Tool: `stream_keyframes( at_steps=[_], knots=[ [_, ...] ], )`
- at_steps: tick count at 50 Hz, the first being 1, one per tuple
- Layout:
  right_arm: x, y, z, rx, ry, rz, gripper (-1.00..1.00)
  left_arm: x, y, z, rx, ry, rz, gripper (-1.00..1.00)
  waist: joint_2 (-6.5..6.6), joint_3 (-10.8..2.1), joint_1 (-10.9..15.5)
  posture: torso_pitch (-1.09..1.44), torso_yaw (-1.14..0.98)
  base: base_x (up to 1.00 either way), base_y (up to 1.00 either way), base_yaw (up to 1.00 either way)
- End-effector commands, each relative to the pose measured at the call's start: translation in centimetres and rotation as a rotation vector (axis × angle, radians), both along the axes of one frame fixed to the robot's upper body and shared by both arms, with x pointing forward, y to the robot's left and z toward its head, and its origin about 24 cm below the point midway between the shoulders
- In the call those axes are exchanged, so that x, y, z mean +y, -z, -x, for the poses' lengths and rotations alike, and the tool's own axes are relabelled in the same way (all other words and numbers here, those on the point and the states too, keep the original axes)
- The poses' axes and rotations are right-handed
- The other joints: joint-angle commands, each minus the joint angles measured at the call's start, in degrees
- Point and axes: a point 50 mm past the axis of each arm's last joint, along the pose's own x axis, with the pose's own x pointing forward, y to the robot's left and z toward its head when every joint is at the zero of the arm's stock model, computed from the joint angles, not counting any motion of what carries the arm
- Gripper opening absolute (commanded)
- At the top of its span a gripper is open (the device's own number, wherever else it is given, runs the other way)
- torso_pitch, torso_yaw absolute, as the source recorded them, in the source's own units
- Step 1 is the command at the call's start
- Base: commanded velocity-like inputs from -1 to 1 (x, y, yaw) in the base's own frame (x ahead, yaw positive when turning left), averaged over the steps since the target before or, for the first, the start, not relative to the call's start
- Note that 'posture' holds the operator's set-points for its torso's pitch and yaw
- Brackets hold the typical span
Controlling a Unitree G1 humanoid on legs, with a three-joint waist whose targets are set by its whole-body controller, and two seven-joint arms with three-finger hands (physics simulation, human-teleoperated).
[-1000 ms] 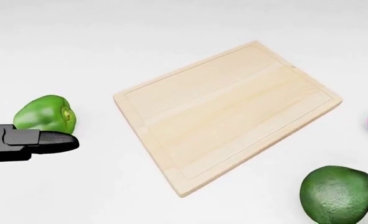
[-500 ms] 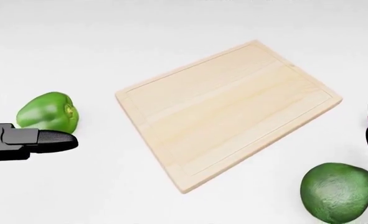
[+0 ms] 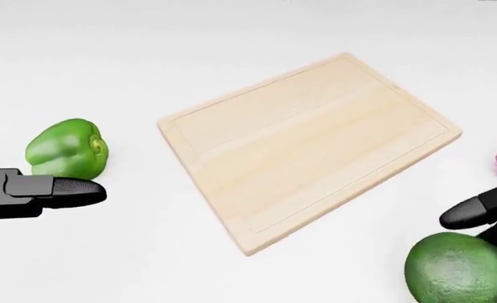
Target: Place the avocado, onion, tomato and bell pepper on the cutting board.
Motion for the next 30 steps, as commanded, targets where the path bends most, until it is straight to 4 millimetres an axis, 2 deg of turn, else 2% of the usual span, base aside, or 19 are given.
stream_keyframes(
  at_steps=[1, 14, 19, 23, 30],
  knots=[
    [0.1, 0.0, 0.3, 0.030, -0.020, 0.003, -1.00, -0.1, -1.3, 0.5, -0.079, 0.000, -0.018, 1.00, 0.24, -0.55, -0.13, 0.00, 0.00, 0.00, 0.00, 0.00],
    [1.7, -4.6, -0.5, -0.036, -0.070, 0.064, -1.00, 0.1, -1.4, 0.6, -0.084, -0.003, -0.012, 1.00, 0.53, -0.62, -0.20, 0.00, 0.00, 0.00, 0.00, 0.00],
    [2.5, -6.5, -1.6, -0.054, -0.109, 0.100, -1.00, 0.3, -1.3, 0.5, -0.084, -0.006, -0.010, 1.00, 0.53, -0.59, -0.39, 0.00, 0.00, 0.00, 0.00, 0.00],
    [3.2, -8.9, -2.5, -0.080, -0.135, 0.136, -1.00, 0.3, -1.4, 0.5, -0.086, -0.006, -0.009, 1.00, 0.58, -0.46, -0.42, 0.00, 0.00, 0.00, 0.00, 0.00],
    [4.9, -12.4, -6.0, -0.122, -0.196, 0.168, -1.00, 0.2, -1.3, 0.5, -0.086, -0.001, -0.002, 1.00, 0.92, 0.07, -0.61, 0.00, 0.00, 0.00, 0.00, 0.00]
  ],
)
